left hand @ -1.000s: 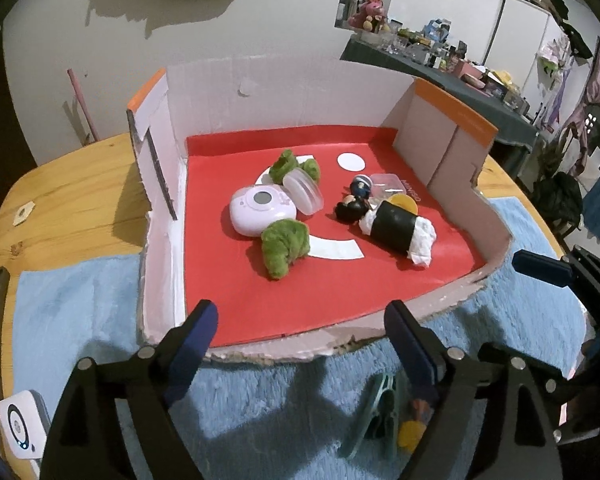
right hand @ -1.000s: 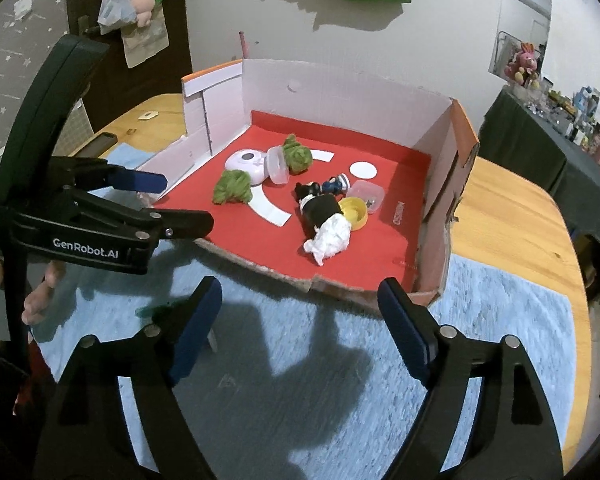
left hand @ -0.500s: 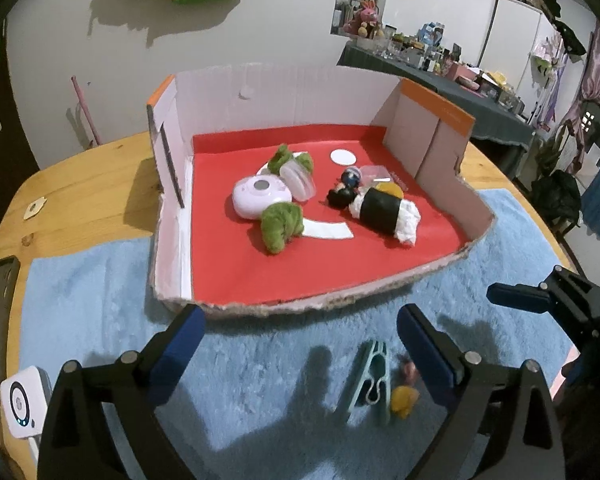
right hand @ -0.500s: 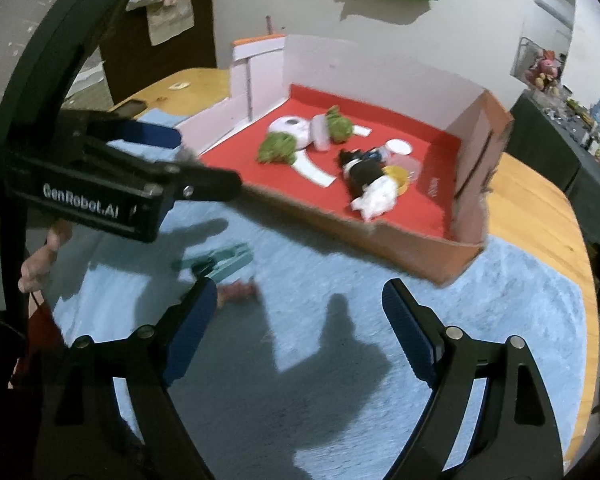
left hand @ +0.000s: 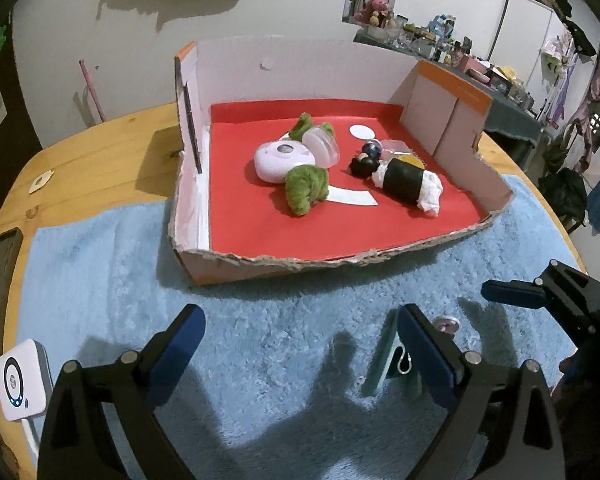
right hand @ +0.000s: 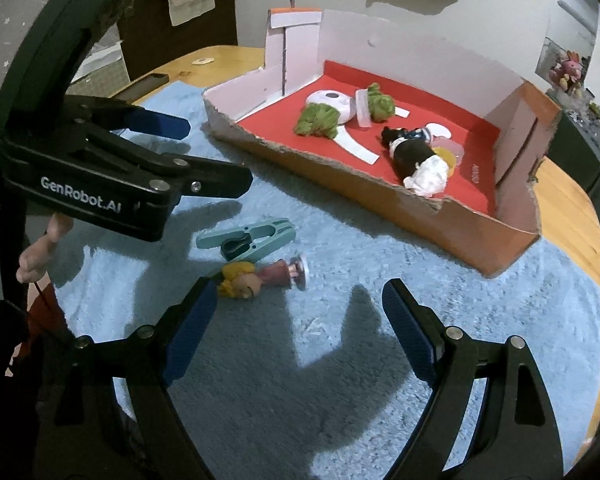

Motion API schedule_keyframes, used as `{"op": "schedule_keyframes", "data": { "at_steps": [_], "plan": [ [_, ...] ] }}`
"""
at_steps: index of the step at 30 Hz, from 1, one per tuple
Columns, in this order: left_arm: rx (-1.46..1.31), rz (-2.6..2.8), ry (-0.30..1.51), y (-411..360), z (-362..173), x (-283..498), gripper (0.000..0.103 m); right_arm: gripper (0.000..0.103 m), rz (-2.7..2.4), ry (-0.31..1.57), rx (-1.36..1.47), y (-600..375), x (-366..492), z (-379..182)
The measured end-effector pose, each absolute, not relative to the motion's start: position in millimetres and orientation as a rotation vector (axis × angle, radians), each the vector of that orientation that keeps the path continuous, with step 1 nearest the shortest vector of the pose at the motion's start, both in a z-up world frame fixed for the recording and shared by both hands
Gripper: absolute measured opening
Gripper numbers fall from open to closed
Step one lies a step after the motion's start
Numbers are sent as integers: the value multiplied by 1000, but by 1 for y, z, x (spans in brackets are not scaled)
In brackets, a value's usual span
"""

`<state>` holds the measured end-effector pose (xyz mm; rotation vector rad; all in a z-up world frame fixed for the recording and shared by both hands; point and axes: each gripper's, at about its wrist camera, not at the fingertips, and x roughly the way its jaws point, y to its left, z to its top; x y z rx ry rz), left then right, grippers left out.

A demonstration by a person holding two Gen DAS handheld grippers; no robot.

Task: Organize objects
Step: 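Grasp the green clothespin with the left gripper while the right grasps the doll figurine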

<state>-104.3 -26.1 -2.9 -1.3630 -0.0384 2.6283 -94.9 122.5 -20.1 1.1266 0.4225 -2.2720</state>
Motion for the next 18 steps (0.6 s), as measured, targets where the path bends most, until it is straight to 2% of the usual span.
{"op": "schedule_keyframes", "data": {
  "at_steps": [7, 13, 18],
  "plan": [
    [-1366, 2610, -31, -23, -5, -102, 98, 85, -2318, 428, 1132, 123, -106, -25],
    [-1335, 2554, -26, -19, -6, -93, 98, 85, -2396, 319, 1183, 154, -127, -22],
    [-1294, 2474, 62, -1, -8, -80, 96, 85, -2385, 342, 1153, 155, -129, -19]
  ]
}}
